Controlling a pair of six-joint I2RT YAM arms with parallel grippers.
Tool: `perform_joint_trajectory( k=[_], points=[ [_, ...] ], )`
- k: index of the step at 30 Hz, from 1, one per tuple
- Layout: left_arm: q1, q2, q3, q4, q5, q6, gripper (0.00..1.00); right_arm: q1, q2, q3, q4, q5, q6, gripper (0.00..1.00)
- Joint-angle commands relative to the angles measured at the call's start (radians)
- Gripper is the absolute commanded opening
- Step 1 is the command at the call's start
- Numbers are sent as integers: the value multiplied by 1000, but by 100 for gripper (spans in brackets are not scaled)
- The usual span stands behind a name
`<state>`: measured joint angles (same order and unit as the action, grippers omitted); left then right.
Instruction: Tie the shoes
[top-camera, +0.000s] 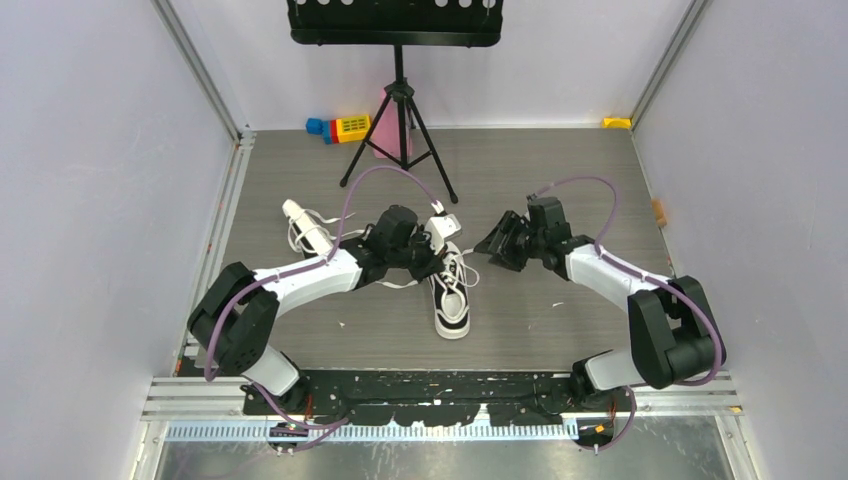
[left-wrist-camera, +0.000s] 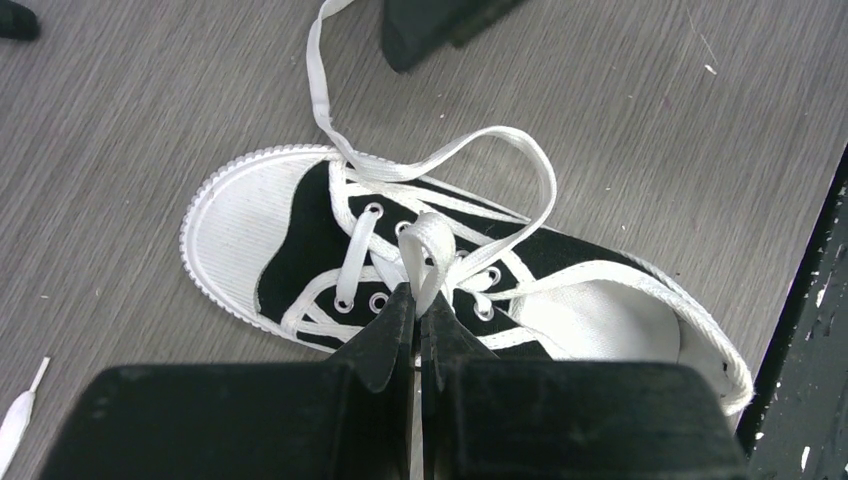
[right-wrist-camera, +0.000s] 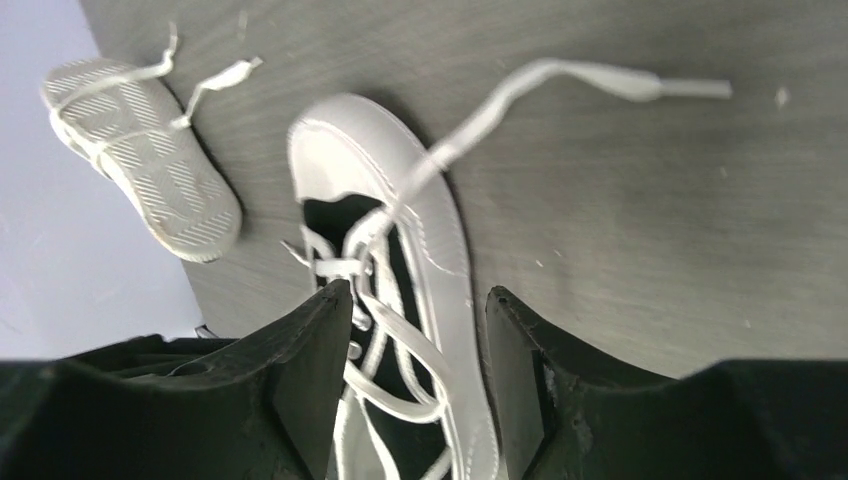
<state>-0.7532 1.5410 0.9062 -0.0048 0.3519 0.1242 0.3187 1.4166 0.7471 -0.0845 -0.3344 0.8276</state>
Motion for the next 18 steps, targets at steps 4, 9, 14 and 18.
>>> perform_joint_trajectory(
  k=[4,9,14,18],
  points=[
    [-6,-15,-9,61,37,10,0,11,-79,-105,93,-62,28,57],
    [-6,-16,-12,63,41,8,0,27,-58,-108,148,-132,-12,57],
    [-6,-15,-12,59,44,6,0,46,-17,-54,61,-130,-90,51],
    [-6,-19,131,55,44,7,0,55,6,-34,-2,-101,-153,49]
  ],
)
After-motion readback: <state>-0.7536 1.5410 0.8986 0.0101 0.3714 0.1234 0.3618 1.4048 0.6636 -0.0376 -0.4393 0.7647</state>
